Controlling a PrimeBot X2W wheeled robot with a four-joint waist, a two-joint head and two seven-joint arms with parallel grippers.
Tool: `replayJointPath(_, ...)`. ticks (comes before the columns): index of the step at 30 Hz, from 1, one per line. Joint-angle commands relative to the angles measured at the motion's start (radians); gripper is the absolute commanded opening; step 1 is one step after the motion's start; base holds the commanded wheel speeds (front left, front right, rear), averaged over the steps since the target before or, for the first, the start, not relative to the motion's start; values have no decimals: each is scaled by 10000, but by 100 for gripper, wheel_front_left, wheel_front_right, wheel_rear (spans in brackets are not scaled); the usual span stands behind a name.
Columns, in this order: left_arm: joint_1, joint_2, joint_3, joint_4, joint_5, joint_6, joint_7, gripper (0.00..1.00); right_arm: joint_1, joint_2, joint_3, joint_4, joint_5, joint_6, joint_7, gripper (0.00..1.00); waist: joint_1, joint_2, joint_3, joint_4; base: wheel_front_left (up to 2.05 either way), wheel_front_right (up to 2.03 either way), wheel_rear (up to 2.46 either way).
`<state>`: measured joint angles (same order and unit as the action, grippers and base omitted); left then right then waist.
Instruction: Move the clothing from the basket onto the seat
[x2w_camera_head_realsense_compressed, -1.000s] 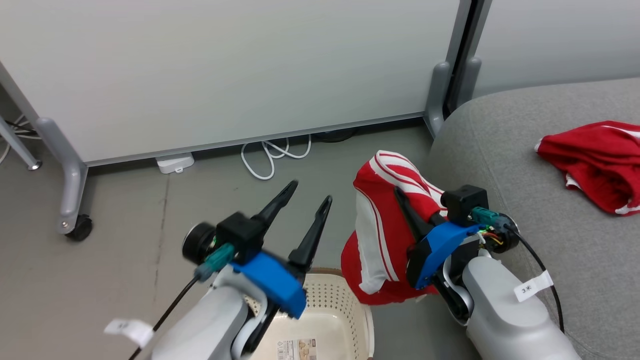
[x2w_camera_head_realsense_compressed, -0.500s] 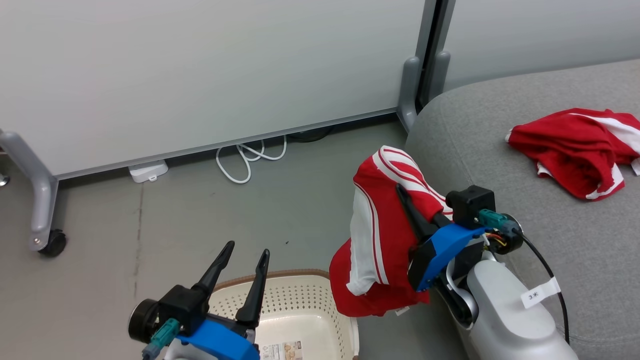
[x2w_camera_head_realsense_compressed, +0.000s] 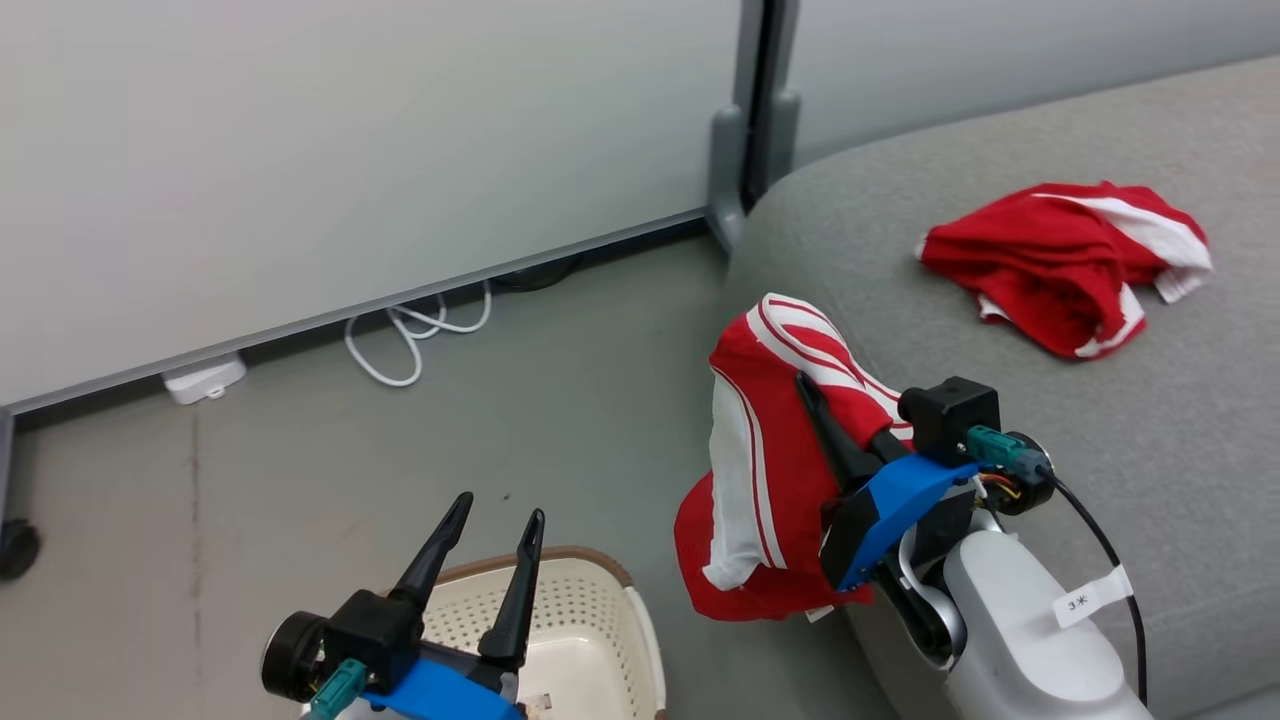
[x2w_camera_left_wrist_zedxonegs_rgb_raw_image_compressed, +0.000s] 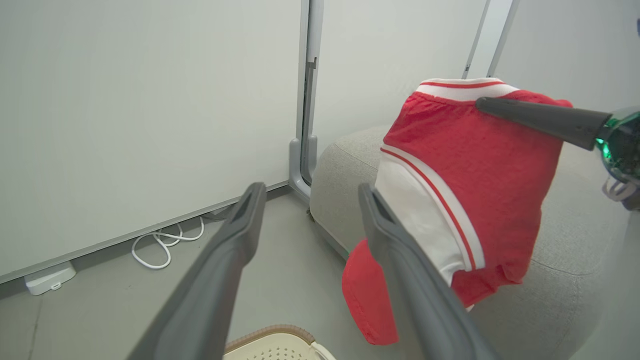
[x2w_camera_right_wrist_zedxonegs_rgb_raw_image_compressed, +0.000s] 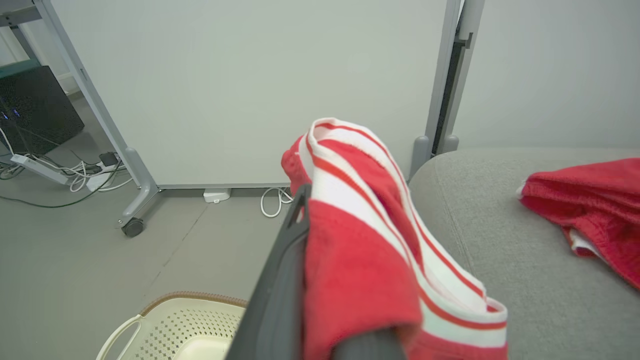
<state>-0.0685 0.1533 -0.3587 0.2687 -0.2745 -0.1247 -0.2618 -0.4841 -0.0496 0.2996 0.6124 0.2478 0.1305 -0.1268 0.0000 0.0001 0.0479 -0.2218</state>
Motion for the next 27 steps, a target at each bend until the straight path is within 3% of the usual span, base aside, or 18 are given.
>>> replayJointPath(1,-69,-16,68,-33,72,-65,-48,100,96,-12,10,-182,3,5,51,0,0,-1,135,-482,0,0,0)
replayJointPath(9,-324,157,-144,-117,5,-56,-48,100,264,-11,-119,-668,12,5,172,0,0,-1,492,-1619,0,0,0)
replayJointPath(27,-703,511,-324,-126,-68,-58,-49,100,543,-9,-241,-1061,202,5,-4,0,0,-1,1037,-2759,0,0,0)
